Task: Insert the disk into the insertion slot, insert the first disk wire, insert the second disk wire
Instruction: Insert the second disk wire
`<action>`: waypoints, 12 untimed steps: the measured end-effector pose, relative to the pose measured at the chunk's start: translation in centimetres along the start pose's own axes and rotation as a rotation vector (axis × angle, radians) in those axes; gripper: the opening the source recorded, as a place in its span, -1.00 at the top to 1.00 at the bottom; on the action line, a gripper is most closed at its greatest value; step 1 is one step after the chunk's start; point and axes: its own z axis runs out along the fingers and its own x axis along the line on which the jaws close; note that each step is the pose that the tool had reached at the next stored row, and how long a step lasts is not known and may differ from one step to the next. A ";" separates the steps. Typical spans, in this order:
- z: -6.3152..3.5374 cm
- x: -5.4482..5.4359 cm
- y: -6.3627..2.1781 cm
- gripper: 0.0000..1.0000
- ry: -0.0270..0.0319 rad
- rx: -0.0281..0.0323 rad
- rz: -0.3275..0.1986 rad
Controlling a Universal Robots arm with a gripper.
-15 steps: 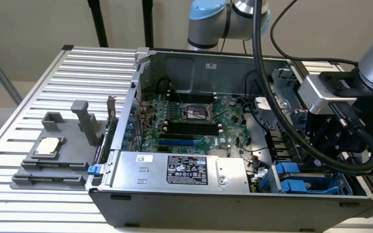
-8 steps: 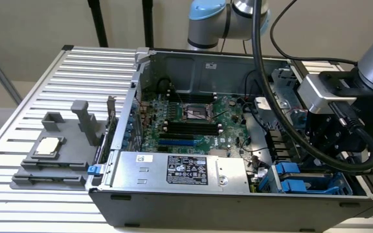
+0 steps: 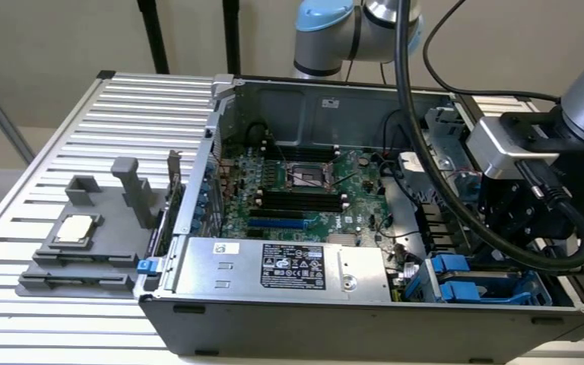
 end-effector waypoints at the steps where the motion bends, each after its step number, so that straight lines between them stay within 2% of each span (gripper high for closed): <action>1: 0.00 0.0 0.00 0.67 -0.0001 0.0000 0.000; 12: 0.03 0.1 0.01 0.67 -0.0002 0.0001 0.000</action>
